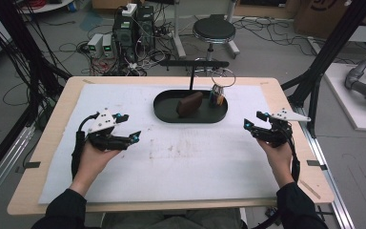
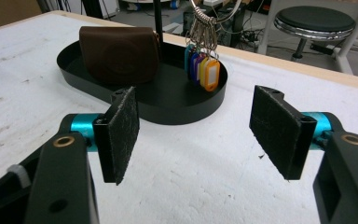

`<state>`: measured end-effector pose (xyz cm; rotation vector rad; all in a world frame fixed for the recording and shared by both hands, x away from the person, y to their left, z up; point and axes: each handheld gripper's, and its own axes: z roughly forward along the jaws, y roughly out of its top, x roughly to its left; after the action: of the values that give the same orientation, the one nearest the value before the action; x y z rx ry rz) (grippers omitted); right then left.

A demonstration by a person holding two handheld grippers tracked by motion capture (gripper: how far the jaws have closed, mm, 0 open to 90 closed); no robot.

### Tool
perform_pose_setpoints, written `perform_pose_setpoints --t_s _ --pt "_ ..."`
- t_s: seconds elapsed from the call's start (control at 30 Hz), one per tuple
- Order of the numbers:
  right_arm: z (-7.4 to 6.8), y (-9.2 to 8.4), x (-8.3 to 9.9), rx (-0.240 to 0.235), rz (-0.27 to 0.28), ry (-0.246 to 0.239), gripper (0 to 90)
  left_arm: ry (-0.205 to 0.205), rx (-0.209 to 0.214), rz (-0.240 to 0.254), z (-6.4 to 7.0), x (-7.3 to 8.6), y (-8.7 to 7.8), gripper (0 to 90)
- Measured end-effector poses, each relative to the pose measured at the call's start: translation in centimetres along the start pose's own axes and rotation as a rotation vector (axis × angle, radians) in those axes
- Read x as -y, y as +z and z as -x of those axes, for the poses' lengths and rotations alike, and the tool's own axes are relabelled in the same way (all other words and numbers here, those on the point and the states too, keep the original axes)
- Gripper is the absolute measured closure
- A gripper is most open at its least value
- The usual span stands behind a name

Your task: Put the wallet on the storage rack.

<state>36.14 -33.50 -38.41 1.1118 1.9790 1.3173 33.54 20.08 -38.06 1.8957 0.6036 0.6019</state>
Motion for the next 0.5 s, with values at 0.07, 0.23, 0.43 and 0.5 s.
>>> perform_pose_setpoints --t_s 0.07,0.23,0.43,0.5 --pt "-0.1 -0.1 0.2 0.003 -0.006 -0.006 33.7 0.001 -0.004 0.002 0.0 0.4 -0.2 25.1" --pt "-0.2 -0.3 0.6 0.011 -0.023 -0.023 33.6 -0.038 -0.021 0.008 -0.6 1.8 -0.7 24.9" --pt "-0.1 -0.7 0.8 0.020 -0.014 -0.024 33.6 -0.054 -0.041 0.033 -1.2 1.9 -1.1 24.5" --pt "-0.1 -0.8 0.9 0.025 -0.019 -0.023 33.7 -0.055 -0.039 0.023 -1.1 2.0 -0.9 24.5"
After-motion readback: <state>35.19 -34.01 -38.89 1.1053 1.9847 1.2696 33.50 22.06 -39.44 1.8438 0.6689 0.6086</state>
